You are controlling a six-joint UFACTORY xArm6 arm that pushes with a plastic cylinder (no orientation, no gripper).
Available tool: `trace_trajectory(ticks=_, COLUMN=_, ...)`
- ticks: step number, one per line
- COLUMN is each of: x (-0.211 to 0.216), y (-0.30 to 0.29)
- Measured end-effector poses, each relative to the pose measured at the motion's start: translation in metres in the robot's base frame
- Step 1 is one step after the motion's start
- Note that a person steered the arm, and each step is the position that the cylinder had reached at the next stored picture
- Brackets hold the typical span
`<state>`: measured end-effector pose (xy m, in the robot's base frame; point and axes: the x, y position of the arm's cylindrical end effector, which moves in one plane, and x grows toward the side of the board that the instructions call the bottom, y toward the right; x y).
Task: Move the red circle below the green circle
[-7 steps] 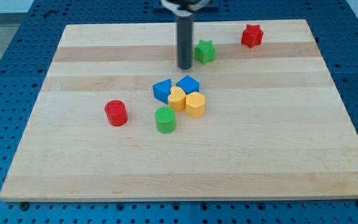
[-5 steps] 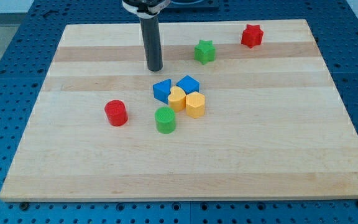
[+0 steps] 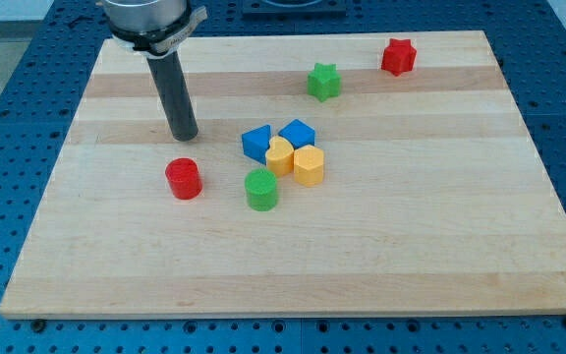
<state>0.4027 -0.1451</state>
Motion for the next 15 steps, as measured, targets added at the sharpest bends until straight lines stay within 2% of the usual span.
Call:
trace_trajectory(ticks=1, x=0.051, y=0.0)
trace_trajectory(ticks=3, x=0.055, y=0.001)
trace_trajectory(ticks=4, x=0.103, y=0.02)
trace_trajectory(ticks=5, x=0.103, y=0.02)
trace_trajectory(ticks=7, x=0.1, y=-0.05)
trace_trajectory(ticks=8, x=0.105, y=-0.056)
trace_trajectory(ticks=9, x=0.138, y=-0.058)
trace_trajectory(ticks=10, x=0.152, y=-0.057)
trace_trajectory(ticks=12, x=0.152, y=0.019)
trace_trajectory(ticks=14, x=0.154, y=0.066)
trace_trajectory(ticks=15, x=0.154, y=0.066)
